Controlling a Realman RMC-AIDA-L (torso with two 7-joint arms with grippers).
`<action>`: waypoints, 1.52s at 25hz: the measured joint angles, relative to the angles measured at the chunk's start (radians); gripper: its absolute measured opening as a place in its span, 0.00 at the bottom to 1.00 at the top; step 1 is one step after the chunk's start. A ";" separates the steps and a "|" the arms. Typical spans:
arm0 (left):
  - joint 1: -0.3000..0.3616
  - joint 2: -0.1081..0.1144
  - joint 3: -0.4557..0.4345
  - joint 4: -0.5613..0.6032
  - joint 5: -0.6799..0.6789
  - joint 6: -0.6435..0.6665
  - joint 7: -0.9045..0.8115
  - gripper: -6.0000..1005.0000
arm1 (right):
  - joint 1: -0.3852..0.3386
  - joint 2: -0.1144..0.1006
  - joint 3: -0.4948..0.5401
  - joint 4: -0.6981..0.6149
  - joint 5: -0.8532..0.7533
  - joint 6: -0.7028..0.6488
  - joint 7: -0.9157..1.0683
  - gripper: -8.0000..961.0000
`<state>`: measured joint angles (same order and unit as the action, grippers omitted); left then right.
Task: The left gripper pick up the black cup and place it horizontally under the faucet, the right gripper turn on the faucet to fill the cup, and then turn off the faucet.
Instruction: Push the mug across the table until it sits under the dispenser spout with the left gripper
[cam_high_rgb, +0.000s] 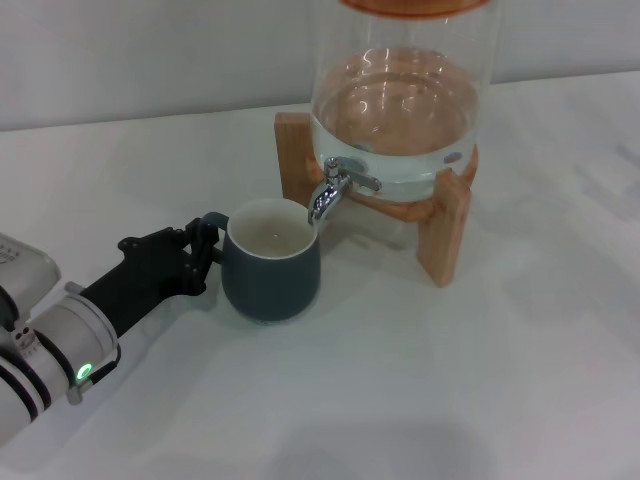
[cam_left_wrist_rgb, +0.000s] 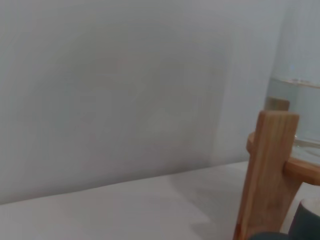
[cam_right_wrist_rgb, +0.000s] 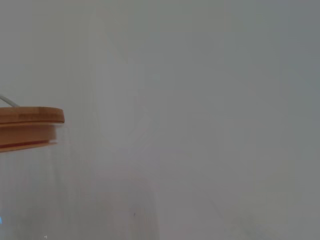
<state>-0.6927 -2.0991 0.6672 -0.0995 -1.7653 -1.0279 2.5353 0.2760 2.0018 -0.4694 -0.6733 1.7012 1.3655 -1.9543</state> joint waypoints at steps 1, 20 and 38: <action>-0.002 0.000 0.000 -0.001 0.003 0.001 0.000 0.14 | 0.000 0.000 -0.001 0.000 0.000 0.000 0.000 0.84; -0.071 -0.001 -0.001 -0.024 0.034 0.063 -0.026 0.14 | 0.002 0.000 -0.003 0.000 0.000 0.000 0.000 0.84; -0.119 -0.004 -0.005 -0.035 0.097 0.076 -0.030 0.14 | 0.003 0.002 0.003 0.012 0.000 0.000 -0.005 0.84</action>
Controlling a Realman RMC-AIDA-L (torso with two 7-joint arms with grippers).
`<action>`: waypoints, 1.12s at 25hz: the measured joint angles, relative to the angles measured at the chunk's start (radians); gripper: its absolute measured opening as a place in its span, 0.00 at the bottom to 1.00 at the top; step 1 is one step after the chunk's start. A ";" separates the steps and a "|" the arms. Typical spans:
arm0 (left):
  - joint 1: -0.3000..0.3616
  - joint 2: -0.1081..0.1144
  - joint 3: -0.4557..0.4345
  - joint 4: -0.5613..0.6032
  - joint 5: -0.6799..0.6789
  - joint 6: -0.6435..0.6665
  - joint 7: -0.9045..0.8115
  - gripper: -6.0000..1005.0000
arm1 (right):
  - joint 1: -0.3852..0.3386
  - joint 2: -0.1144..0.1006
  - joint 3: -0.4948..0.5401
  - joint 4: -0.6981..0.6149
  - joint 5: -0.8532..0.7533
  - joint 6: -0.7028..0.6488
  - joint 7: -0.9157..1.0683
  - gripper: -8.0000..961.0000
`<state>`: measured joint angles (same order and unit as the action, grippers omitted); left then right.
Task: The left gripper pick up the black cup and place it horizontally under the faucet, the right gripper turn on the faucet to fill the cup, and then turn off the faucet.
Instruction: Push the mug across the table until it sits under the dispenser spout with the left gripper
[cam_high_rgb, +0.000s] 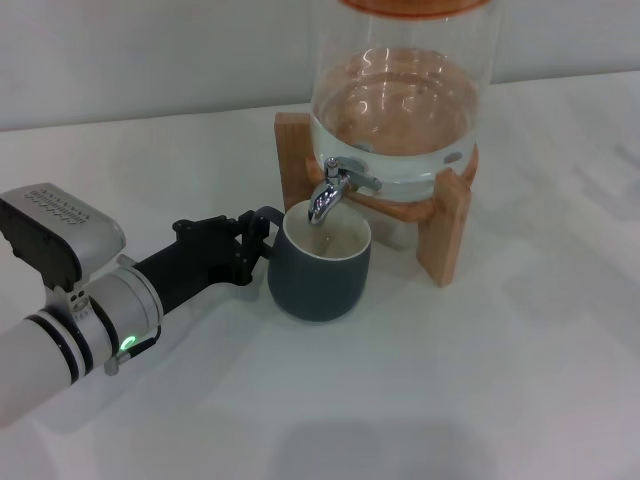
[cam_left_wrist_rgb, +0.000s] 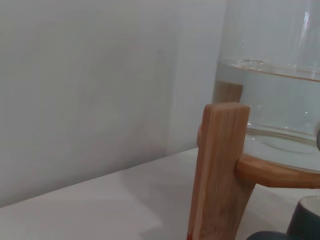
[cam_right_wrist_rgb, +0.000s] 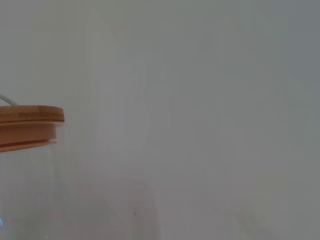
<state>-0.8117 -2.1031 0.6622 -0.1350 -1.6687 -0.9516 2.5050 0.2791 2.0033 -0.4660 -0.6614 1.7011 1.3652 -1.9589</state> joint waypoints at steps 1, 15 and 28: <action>-0.001 0.000 0.000 0.000 0.001 0.000 0.000 0.14 | 0.000 0.000 0.000 0.000 0.000 0.000 0.000 0.84; -0.001 0.002 0.000 0.001 0.056 -0.004 -0.014 0.14 | 0.002 0.000 0.000 0.002 0.000 -0.002 -0.002 0.84; 0.008 0.004 -0.001 0.011 0.050 -0.007 -0.020 0.25 | 0.002 0.000 0.000 0.002 0.001 -0.005 -0.002 0.84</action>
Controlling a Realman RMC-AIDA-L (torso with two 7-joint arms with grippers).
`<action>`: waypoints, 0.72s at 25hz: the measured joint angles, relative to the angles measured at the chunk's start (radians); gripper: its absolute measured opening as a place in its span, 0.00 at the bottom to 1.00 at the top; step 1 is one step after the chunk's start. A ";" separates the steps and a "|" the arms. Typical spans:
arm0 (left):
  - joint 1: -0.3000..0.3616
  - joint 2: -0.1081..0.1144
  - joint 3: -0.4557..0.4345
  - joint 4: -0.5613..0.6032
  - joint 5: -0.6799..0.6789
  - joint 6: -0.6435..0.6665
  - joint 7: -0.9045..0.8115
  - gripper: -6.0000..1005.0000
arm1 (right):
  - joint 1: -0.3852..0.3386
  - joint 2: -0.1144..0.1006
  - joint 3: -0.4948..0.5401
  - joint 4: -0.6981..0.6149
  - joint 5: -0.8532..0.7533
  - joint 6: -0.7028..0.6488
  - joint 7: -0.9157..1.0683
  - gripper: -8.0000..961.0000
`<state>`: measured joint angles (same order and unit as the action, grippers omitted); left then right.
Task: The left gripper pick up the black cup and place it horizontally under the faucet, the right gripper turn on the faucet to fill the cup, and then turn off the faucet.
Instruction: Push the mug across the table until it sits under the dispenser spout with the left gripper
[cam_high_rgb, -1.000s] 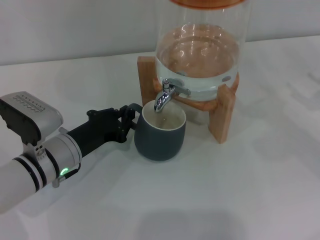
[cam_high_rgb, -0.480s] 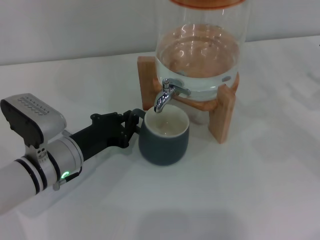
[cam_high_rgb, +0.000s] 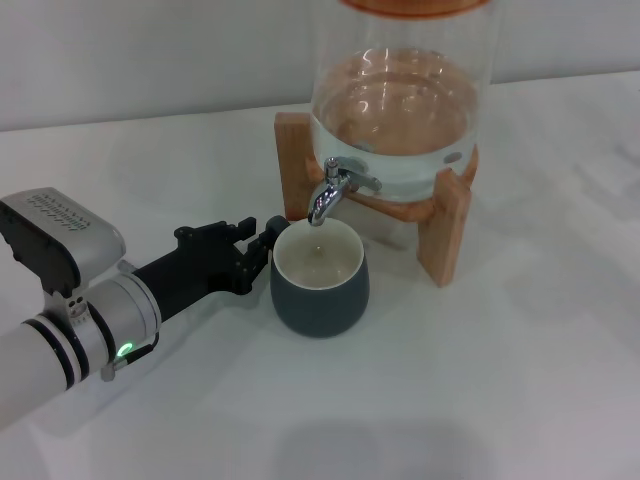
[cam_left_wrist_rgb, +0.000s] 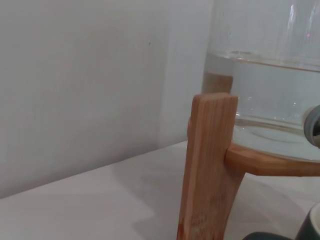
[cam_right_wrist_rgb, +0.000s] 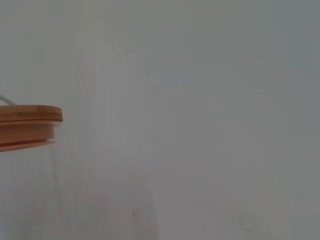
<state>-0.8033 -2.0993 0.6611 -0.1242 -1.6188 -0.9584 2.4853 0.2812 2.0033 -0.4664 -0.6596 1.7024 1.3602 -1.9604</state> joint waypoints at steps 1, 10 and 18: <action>0.000 0.000 0.000 0.000 0.001 0.000 -0.001 0.25 | 0.000 0.000 0.000 0.000 0.000 0.000 0.000 0.84; 0.003 0.001 0.005 -0.001 0.004 0.009 -0.001 0.27 | 0.001 0.000 0.006 0.000 0.000 -0.001 -0.002 0.84; 0.013 0.002 0.002 0.001 0.018 0.002 0.001 0.28 | -0.001 0.000 0.014 0.000 0.002 0.002 -0.004 0.84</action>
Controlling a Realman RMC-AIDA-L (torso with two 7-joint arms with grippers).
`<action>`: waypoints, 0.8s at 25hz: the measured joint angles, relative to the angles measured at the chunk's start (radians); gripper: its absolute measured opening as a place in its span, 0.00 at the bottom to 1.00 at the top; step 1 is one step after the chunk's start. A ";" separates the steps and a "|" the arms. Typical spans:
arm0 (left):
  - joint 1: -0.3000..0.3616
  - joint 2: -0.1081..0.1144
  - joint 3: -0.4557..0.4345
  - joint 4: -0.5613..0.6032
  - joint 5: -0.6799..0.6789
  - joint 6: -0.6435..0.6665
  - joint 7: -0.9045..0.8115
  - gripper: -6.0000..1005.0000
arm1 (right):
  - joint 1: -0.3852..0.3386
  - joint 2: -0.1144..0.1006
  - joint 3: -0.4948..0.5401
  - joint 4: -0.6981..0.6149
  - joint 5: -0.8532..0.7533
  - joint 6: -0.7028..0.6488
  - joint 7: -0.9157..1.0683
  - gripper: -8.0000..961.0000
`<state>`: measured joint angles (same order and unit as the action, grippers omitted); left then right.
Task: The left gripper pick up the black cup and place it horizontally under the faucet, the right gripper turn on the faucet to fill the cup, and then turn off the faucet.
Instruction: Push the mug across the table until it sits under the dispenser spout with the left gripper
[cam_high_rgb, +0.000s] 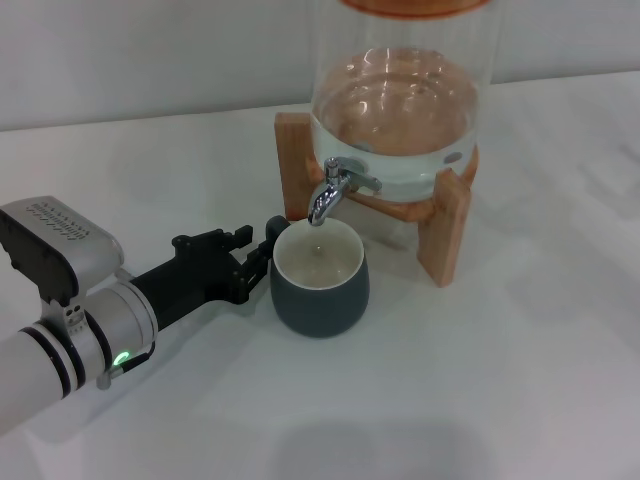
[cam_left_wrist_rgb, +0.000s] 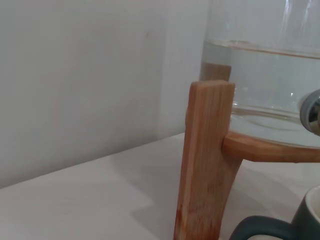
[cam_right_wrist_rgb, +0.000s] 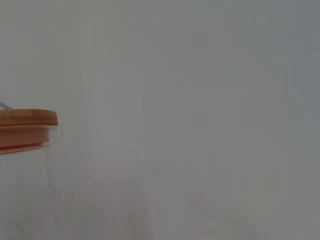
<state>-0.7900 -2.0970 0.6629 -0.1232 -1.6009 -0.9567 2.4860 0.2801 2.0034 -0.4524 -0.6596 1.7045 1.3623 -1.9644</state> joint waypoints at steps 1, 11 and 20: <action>0.000 0.000 0.000 0.000 -0.001 0.000 0.000 0.28 | 0.000 0.000 0.000 0.000 0.000 0.000 0.000 0.84; 0.021 0.001 -0.002 0.002 -0.006 -0.001 0.000 0.40 | -0.001 0.000 0.000 0.000 0.001 0.001 -0.001 0.84; 0.054 0.002 -0.002 0.013 -0.007 -0.009 -0.004 0.42 | -0.001 0.000 0.000 0.000 0.008 0.000 -0.001 0.84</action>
<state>-0.7358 -2.0952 0.6610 -0.1103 -1.6078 -0.9656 2.4824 0.2791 2.0033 -0.4525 -0.6596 1.7125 1.3622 -1.9650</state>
